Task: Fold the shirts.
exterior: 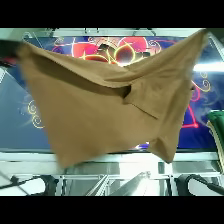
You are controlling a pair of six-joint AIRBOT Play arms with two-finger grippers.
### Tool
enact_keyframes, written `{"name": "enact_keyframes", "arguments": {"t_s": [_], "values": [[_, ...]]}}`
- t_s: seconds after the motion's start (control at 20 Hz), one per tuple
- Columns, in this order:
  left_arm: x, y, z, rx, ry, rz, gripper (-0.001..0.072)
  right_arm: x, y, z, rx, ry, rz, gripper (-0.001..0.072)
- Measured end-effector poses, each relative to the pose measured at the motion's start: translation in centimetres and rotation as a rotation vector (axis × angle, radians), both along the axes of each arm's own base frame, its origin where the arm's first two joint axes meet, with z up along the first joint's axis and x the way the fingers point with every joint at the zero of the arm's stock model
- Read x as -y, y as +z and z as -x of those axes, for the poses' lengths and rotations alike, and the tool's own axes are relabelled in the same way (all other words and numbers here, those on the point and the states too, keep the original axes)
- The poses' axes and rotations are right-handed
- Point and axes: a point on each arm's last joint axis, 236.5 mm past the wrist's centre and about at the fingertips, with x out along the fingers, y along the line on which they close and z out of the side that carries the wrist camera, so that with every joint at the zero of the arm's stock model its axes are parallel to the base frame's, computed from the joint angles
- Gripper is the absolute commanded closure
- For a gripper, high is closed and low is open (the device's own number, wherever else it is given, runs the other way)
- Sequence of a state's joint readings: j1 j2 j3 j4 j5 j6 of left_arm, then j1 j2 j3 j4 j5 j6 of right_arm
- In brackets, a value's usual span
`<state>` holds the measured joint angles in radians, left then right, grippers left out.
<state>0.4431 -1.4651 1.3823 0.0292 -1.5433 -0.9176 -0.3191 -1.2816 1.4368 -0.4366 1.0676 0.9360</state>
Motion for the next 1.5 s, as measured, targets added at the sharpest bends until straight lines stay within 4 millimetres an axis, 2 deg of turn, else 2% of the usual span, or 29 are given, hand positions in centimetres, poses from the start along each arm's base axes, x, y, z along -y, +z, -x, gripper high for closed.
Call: {"name": "enact_keyframes", "arguments": {"t_s": [0.1, 0.2, 0.25, 0.4, 0.5, 0.6, 0.7, 0.9, 1.0, 1.2, 1.35, 1.5], "values": [[1.2, -7.0, -3.4, -0.138, -0.041, -0.020, 0.0693, -0.1, -6.7, -3.3, -0.117, 0.013, -0.032, 0.0695], [1.9, -13.2, -6.1, -0.249, -0.062, -0.016, 0.0694, 0.2, -12.8, -5.5, -0.215, 0.009, -0.049, 0.0695], [2.3, -15.7, -7.0, -0.294, -0.074, -0.006, 0.0694, 0.3, -15.3, -6.2, -0.251, 0.006, -0.055, 0.0695], [3.6, -21.9, -8.4, -0.413, -0.110, 0.014, 0.0694, 0.8, -21.4, -7.3, -0.341, -0.008, -0.066, 0.0696], [4.2, -24.1, -8.9, -0.449, -0.127, 0.023, 0.0700, 1.5, -23.7, -7.8, -0.370, -0.030, -0.069, 0.0695], [4.5, -25.4, -9.0, -0.463, -0.141, 0.022, 0.0700, 2.6, -25.1, -8.2, -0.385, -0.061, -0.067, 0.0695], [4.1, -25.7, -9.0, -0.472, -0.147, 0.026, 0.0701, 4.1, -25.8, -8.4, -0.388, -0.095, -0.068, 0.0696], [2.3, -25.9, -8.2, -0.501, -0.164, 0.039, 0.0701, 7.7, -26.4, -8.6, -0.380, -0.163, -0.062, 0.0695], [1.6, -26.8, -7.1, -0.560, -0.184, 0.012, 0.0701, 8.9, -26.5, -8.6, -0.372, -0.181, -0.053, 0.0695], [2.0, -29.1, -5.3, -0.652, -0.227, -0.081, 0.0700, 10.1, -26.6, -8.8, -0.353, -0.201, -0.030, 0.0695], [2.9, -30.4, -4.9, -0.668, -0.240, -0.144, 0.0703, 10.6, -26.9, -8.9, -0.349, -0.213, -0.018, 0.0695], [2.7, -31.9, -4.6, -0.697, -0.230, -0.209, 0.0701, 10.7, -27.9, -8.7, -0.365, -0.209, -0.004, 0.0694]]}}
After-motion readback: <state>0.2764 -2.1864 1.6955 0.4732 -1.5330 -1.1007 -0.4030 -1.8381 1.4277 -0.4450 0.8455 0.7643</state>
